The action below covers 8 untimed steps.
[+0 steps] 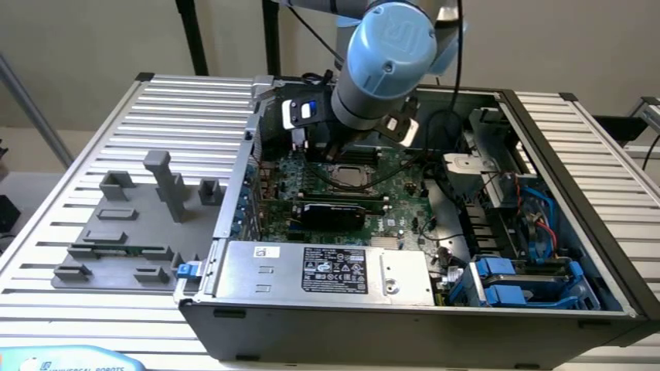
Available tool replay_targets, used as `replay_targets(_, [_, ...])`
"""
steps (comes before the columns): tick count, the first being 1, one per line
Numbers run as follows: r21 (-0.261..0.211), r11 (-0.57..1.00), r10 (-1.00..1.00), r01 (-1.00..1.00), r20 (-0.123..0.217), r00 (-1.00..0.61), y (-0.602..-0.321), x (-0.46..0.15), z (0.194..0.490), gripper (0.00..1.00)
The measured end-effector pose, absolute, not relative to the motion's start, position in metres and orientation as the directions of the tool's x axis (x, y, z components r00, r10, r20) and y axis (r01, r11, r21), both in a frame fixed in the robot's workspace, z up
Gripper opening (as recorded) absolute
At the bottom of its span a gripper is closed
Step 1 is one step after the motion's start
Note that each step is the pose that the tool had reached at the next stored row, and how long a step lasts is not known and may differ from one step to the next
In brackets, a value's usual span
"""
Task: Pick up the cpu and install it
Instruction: 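Install the first cpu locking lever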
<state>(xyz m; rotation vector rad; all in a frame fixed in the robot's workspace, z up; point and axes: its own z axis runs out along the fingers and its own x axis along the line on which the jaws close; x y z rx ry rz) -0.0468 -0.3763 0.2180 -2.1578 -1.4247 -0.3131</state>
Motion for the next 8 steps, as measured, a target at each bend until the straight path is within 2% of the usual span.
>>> replay_targets(5, [-0.282, -0.320, 0.808, 0.904, 0.418, 0.416, -0.368, -0.047, 0.216, 0.11])
replay_targets(8, [-0.279, -0.323, 0.812, 0.904, 0.409, 0.416, -0.365, -0.048, 0.213, 0.11])
